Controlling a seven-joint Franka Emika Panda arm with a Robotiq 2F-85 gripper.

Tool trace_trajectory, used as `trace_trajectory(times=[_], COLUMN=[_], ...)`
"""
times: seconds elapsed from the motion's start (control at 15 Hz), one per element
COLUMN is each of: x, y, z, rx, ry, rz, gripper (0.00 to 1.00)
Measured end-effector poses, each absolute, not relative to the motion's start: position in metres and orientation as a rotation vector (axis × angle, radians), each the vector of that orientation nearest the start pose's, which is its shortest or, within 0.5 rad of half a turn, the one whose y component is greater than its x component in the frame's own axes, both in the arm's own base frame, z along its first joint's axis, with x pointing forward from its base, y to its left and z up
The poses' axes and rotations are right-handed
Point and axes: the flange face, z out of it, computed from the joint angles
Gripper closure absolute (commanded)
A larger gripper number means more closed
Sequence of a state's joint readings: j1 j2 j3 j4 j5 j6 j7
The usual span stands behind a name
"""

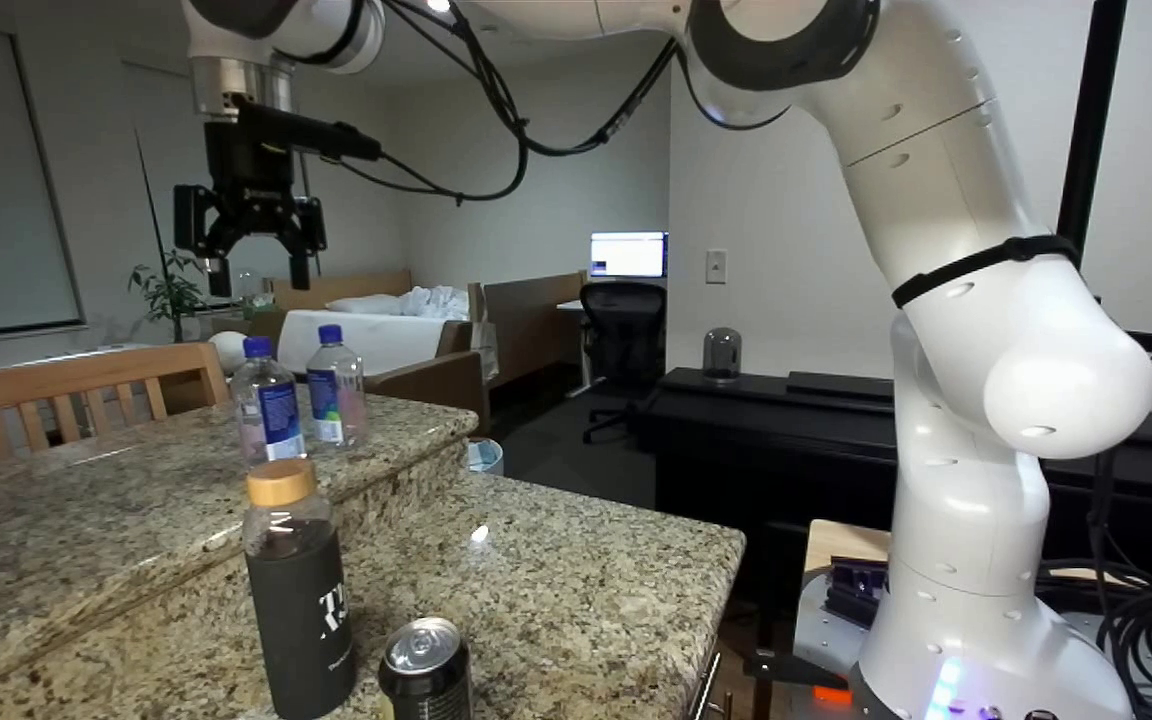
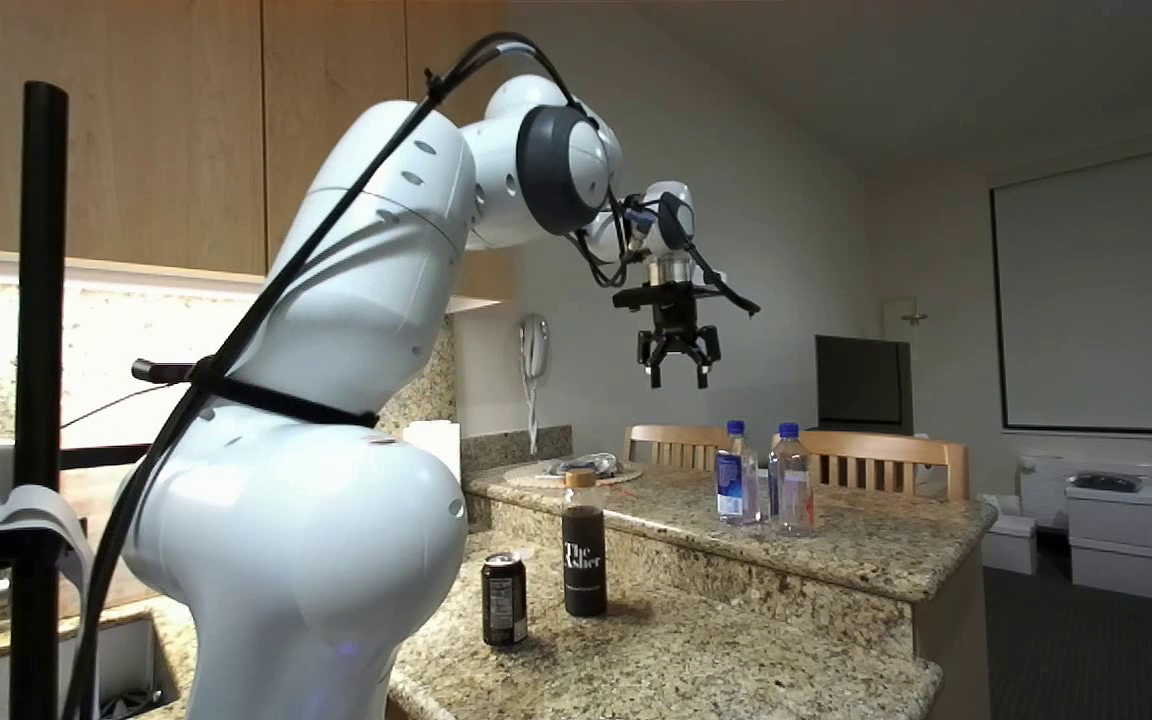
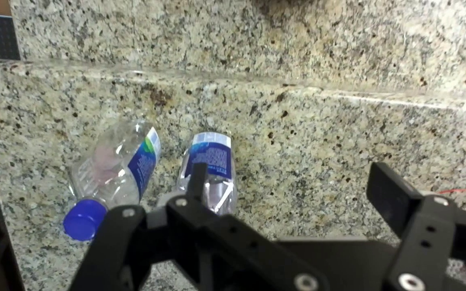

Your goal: Pick up the two bottles and put them on top of the counter

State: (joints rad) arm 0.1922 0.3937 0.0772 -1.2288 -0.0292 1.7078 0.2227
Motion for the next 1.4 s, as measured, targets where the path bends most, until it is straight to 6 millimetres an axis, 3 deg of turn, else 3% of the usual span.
trace_trajectory(times=[0.27, 0.53, 0.87, 1.4], x=[0.623, 0.584, 0.540, 0.460], y=[0.162, 0.154, 0.140, 0.114], z=[0.547, 0.522, 0.476, 0.399], rx=[-3.143, -3.169, -3.186, -3.118], ry=[-0.067, -0.069, -0.005, 0.091], rz=[-0.029, 0.090, 0.157, 0.091], gripper=[0.00, 0.00, 0.00, 0.00])
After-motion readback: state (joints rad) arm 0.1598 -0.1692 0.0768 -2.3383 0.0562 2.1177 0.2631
